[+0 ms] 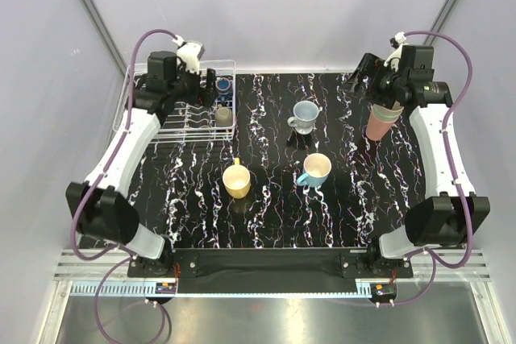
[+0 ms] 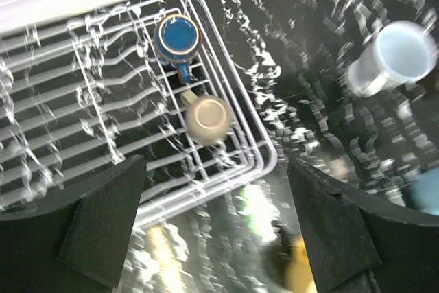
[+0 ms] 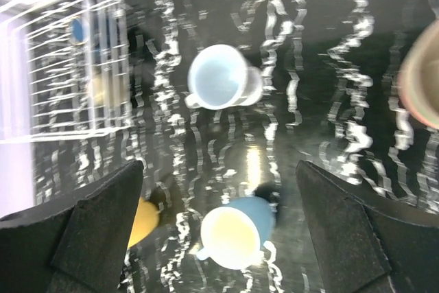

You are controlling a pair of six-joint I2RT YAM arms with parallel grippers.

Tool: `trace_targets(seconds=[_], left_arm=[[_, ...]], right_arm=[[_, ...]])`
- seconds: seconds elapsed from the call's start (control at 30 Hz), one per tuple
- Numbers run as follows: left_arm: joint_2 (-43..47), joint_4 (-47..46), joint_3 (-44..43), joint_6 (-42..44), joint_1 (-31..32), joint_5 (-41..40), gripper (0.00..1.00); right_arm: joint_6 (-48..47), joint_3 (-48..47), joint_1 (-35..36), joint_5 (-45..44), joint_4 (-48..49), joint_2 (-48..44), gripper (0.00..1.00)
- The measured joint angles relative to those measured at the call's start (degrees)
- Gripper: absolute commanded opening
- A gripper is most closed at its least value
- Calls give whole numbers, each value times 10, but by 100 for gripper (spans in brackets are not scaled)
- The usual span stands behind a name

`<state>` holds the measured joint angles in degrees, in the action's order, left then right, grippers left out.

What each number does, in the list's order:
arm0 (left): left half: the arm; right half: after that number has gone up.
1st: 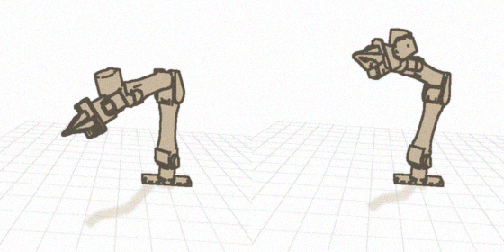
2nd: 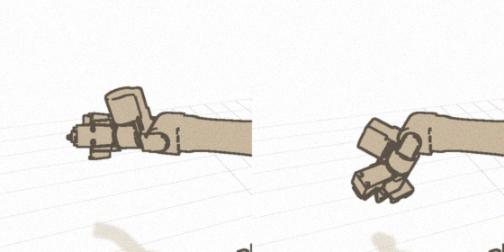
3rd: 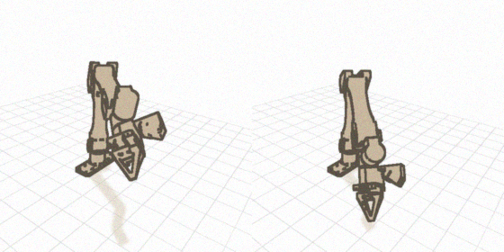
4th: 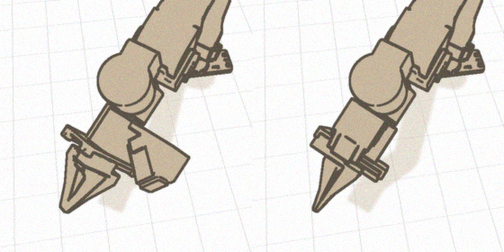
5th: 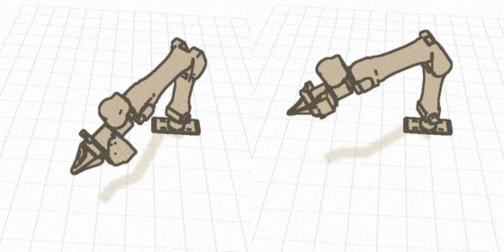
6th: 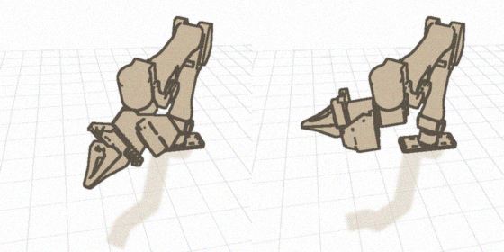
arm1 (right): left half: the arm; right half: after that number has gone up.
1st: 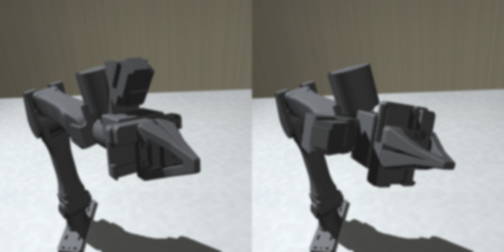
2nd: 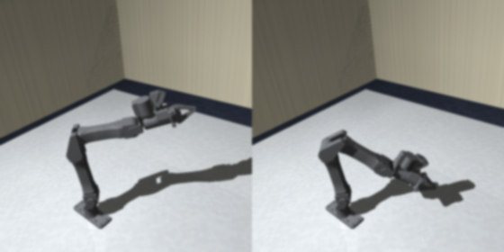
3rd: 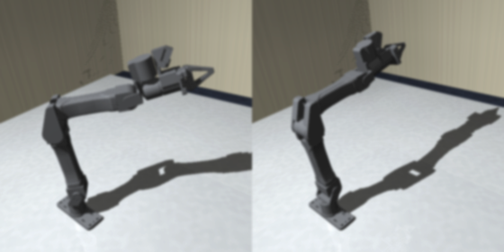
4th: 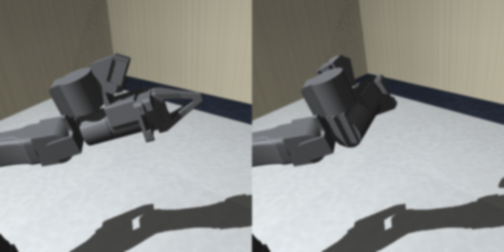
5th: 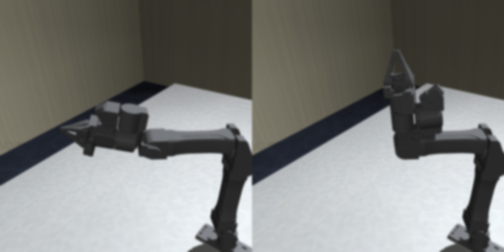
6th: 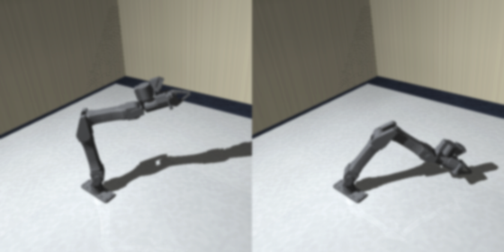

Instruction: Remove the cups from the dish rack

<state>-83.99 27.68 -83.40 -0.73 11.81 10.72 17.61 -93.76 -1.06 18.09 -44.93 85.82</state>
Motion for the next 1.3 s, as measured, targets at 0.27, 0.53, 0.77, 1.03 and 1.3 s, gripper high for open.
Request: trace_targets(seconds=[0.27,0.53,0.77,1.03,1.3], left_arm=[[-94,5,-17,180,2,57,80],[-196,23,-60,271,2,101,66],[-263,38,-107,308,2,113,68],[-308,56,-125,320,2,116,69],[-339,56,-125,319,2,113,72]], right_arm=[[23,28,19,44,67,-12,100],[24,53,26,67,88,-24,100],[23,54,26,71,98,-24,100],[22,54,26,71,100,-24,100],[22,56,26,71,108,-24,100]])
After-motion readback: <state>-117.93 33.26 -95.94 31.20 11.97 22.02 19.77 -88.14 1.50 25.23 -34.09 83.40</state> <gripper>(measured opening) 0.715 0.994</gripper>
